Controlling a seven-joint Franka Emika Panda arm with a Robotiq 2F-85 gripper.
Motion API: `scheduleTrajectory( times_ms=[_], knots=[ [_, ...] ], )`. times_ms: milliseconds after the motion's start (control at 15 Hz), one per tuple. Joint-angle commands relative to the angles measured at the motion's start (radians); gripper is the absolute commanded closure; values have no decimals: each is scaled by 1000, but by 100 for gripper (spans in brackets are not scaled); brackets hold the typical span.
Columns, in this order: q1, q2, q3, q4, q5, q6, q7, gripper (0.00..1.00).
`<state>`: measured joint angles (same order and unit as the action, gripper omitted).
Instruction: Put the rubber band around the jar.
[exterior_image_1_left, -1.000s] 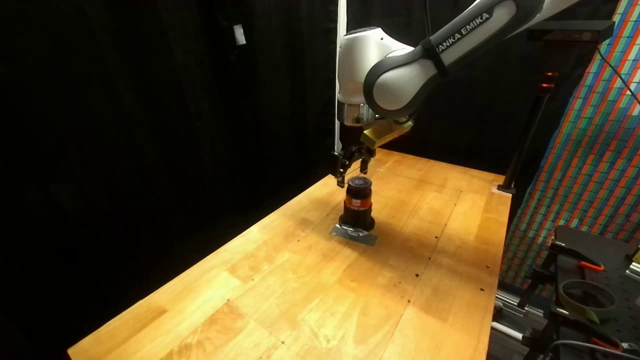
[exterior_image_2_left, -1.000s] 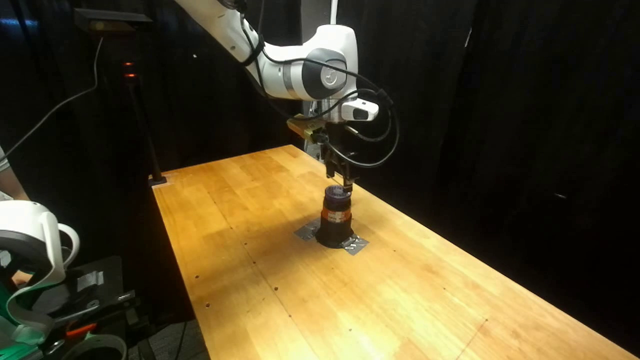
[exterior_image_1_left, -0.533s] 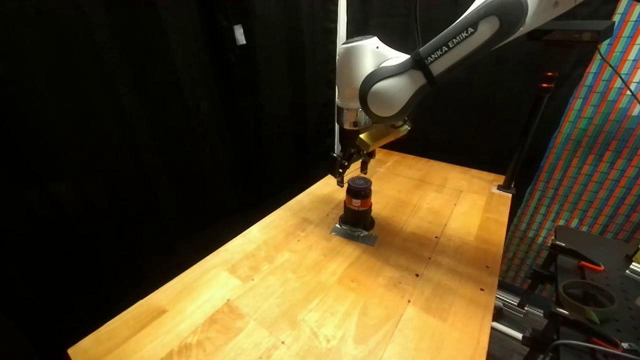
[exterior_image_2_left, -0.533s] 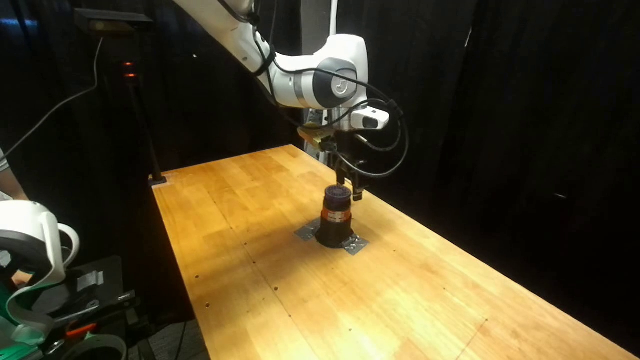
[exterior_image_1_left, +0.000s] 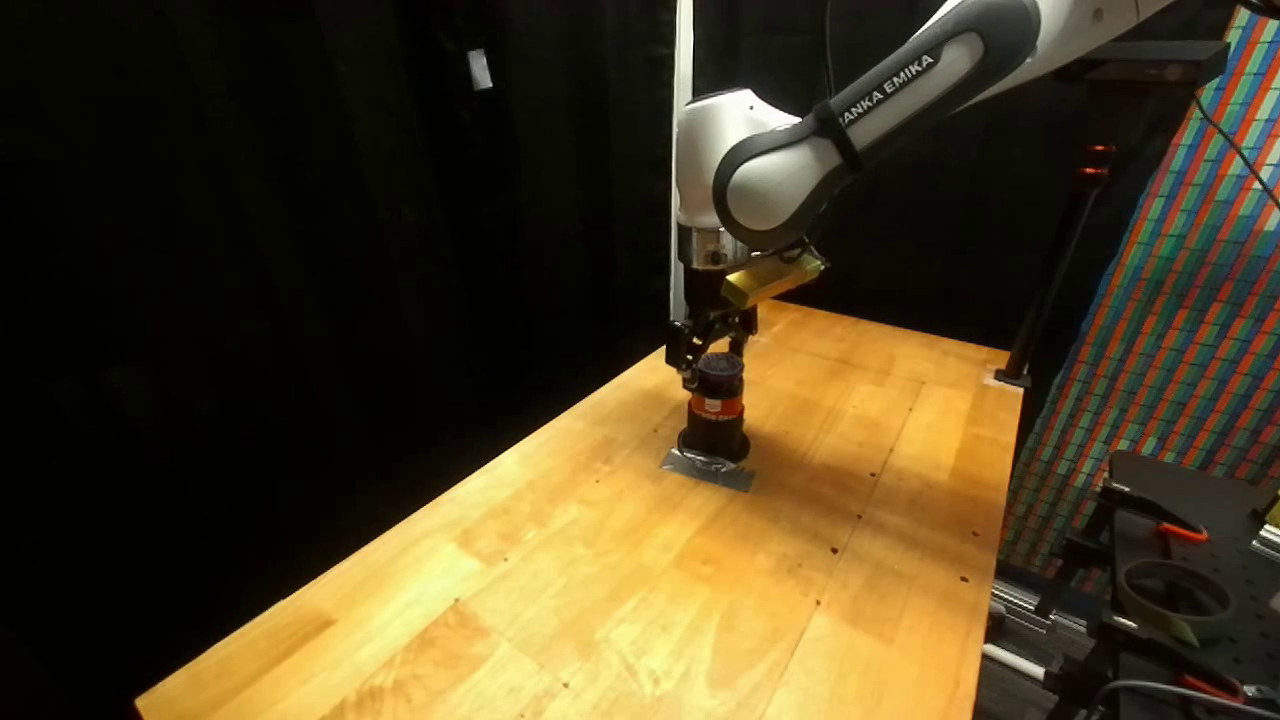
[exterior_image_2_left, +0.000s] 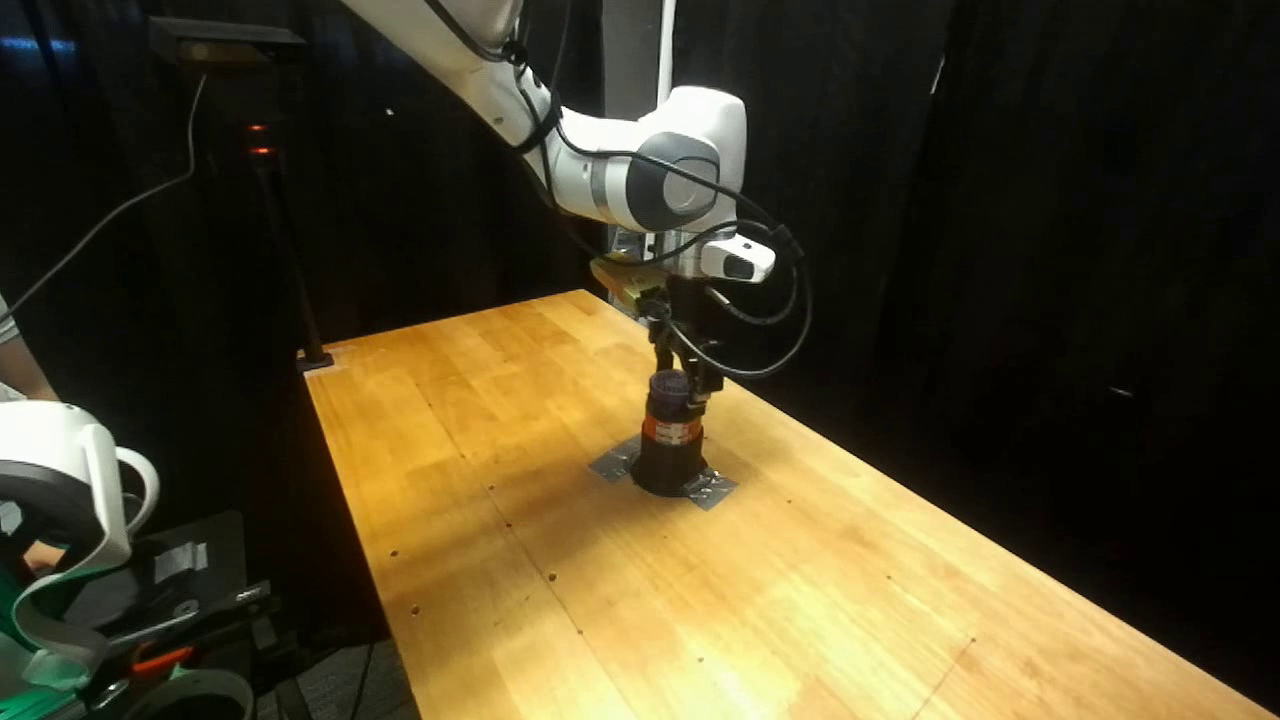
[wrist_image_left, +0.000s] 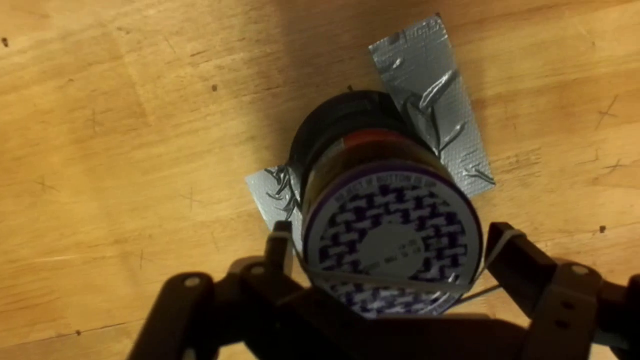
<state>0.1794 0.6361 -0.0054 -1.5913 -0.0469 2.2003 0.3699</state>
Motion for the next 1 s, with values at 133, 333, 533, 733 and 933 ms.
scheduleTrajectory(
  times_ms=[133, 333, 533, 733, 933],
  knots=[
    [-111, -8, 99, -13, 173, -108, -241, 0],
    [-154, -26, 116, -43, 242, -150, -327, 0],
    [-172, -41, 119, -77, 279, -168, -368, 0],
    [-164, -79, 114, -152, 294, -124, -365, 0],
    [-146, -137, 104, -246, 280, -58, -345, 24]
  ],
)
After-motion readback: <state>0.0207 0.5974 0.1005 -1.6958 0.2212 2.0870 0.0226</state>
